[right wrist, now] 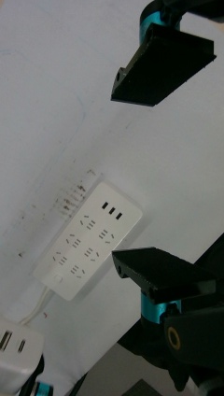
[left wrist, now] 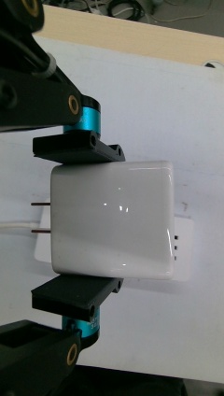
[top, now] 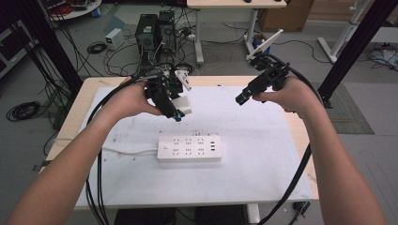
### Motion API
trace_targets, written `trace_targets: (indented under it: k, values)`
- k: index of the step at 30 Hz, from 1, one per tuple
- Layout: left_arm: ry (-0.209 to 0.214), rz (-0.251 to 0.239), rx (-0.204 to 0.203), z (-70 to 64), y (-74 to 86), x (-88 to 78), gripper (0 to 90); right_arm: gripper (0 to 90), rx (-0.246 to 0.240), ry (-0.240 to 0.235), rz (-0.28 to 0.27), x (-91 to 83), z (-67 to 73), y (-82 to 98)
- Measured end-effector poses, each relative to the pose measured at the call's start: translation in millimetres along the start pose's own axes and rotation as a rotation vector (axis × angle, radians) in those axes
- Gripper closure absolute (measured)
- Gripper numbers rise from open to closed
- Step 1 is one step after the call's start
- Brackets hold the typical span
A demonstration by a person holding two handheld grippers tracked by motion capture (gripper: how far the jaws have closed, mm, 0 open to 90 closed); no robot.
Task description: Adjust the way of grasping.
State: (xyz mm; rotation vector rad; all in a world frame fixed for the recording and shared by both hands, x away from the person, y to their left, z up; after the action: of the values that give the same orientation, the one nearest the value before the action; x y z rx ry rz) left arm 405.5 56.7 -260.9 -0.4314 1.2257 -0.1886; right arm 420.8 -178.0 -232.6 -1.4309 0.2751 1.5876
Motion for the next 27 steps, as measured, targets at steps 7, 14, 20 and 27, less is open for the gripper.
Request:
trace_targets:
  k: [7, 14, 20, 27]
  values:
    - [-0.015, -0.050, 0.036, -4.4, -13.0, 7.8, 42.5, 19.2, -0.035, -0.042, -0.003, 13.4, 17.5, -9.3]
    - [-0.016, -0.112, 0.040, -8.0, -23.4, 12.7, 42.6, 19.3, -0.017, -0.179, -0.058, 23.3, 35.3, -18.7]
    - [-0.019, -0.156, 0.050, -10.3, -29.5, 10.6, 42.6, 27.0, 0.033, -0.292, -0.100, 32.1, 43.1, -26.8]
    - [-0.023, -0.189, 0.061, -10.2, -32.4, 7.0, 42.6, 31.4, 0.067, -0.356, -0.100, 48.7, 49.0, -33.0]
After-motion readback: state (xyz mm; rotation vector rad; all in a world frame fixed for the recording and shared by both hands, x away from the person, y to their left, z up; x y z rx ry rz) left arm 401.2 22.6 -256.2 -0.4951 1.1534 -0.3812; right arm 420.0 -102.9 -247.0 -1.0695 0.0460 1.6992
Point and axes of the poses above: each handheld gripper's, and its own axes: x roughly forward along the jaws, y roughly out of its underside, z roughly to its left, the point moved 5 cm from there along x, roughly forward along the jaws, and after that the axes turned 7 degrees about -y, right-handed, at the moved point
